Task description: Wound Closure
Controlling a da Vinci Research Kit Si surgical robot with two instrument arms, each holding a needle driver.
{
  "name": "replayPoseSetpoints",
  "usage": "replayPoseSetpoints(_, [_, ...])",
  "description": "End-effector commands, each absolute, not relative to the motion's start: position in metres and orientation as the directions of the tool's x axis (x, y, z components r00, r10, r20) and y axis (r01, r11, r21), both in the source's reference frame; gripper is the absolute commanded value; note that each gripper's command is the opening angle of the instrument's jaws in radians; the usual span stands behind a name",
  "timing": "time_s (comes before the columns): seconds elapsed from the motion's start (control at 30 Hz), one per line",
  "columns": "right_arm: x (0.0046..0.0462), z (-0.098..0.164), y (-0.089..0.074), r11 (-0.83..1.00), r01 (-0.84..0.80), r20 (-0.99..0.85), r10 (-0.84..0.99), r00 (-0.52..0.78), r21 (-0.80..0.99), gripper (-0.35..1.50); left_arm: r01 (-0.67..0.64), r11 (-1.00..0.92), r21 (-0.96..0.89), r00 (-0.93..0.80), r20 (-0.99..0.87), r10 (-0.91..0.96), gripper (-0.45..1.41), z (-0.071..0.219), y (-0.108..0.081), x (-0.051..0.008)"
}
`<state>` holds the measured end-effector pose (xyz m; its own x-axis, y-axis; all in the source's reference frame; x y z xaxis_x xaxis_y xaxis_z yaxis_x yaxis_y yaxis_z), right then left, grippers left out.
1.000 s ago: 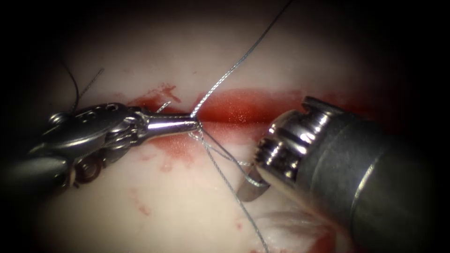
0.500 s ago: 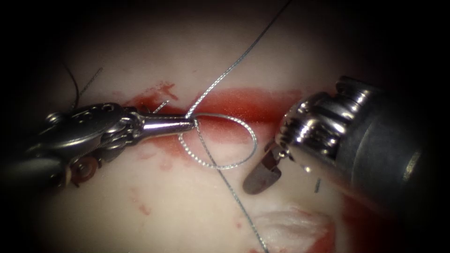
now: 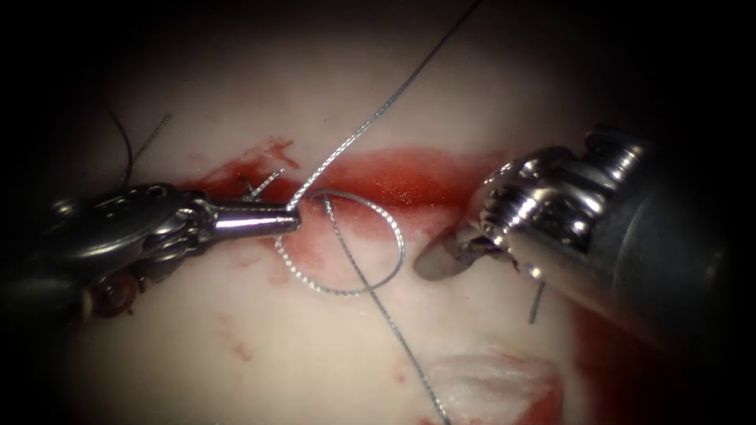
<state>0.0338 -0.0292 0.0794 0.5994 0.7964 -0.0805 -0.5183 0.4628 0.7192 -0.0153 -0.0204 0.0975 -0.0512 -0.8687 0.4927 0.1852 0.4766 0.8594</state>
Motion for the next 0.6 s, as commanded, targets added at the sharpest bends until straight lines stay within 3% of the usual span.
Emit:
replayPoseSetpoints(0.03, [0.0341,0.0808,-0.0277,0.387,-0.493,-0.093,0.85,0.519,0.779,-0.35,0.184,0.47,0.863,-0.062,0.487,-0.871,-0.45,0.0968,-0.019,-0.0155])
replayPoseSetpoints(0.2, [0.0346,0.0826,-0.0269,0.136,-0.324,-0.07,0.976,0.208,0.936,-0.35,0.189,0.449,0.873,-0.075,0.468,-0.88,-0.45,0.096,-0.0185,-0.0148])
replayPoseSetpoints(0.37, [0.0356,0.0831,-0.0276,-0.002,-0.25,0.042,0.987,0.157,0.968,-0.35,0.195,0.442,0.876,-0.08,0.463,-0.883,-0.45,0.0963,-0.0188,-0.0149])
replayPoseSetpoints(0.47, [0.0366,0.0828,-0.028,-0.087,-0.118,0.097,0.991,0.089,0.989,-0.35,0.199,0.447,0.872,-0.073,0.468,-0.881,-0.45,0.0968,-0.0189,-0.0148])
replayPoseSetpoints(0.6, [0.0374,0.0822,-0.0283,-0.155,-0.012,0.156,0.983,0.095,0.988,-0.35,0.217,0.441,0.871,-0.061,0.463,-0.884,-0.45,0.0975,-0.0189,-0.0146])
